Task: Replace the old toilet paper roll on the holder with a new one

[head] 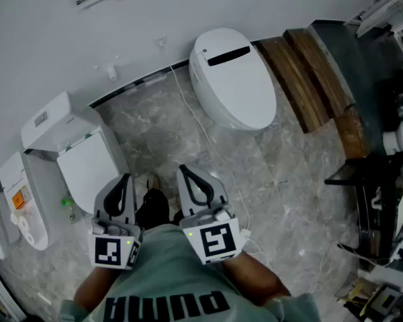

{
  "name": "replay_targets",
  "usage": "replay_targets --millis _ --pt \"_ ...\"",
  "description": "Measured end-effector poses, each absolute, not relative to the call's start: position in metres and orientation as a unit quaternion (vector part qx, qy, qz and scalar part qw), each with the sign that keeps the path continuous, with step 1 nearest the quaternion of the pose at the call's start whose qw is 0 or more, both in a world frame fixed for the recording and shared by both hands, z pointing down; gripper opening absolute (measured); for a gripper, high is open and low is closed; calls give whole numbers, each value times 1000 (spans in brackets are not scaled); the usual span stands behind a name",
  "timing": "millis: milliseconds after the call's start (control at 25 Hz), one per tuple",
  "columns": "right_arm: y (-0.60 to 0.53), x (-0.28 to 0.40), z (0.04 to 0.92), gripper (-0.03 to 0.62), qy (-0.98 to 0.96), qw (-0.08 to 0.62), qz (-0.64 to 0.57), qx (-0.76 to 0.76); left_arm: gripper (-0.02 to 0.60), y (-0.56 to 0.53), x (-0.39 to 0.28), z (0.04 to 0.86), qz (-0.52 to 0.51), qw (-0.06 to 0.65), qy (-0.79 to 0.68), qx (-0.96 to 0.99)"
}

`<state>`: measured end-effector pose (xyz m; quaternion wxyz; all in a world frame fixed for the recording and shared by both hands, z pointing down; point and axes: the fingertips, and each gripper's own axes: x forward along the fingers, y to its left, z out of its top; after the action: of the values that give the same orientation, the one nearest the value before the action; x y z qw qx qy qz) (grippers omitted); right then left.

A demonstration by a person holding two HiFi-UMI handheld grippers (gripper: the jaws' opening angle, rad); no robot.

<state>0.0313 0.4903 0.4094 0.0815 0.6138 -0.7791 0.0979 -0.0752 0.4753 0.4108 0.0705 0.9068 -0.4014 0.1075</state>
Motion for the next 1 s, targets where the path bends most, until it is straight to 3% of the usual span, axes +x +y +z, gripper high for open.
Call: replay_targets --millis 1000 --pt "441 12 365 3 -768 50 100 631 3 413 -95 375 81 62 -395 913"
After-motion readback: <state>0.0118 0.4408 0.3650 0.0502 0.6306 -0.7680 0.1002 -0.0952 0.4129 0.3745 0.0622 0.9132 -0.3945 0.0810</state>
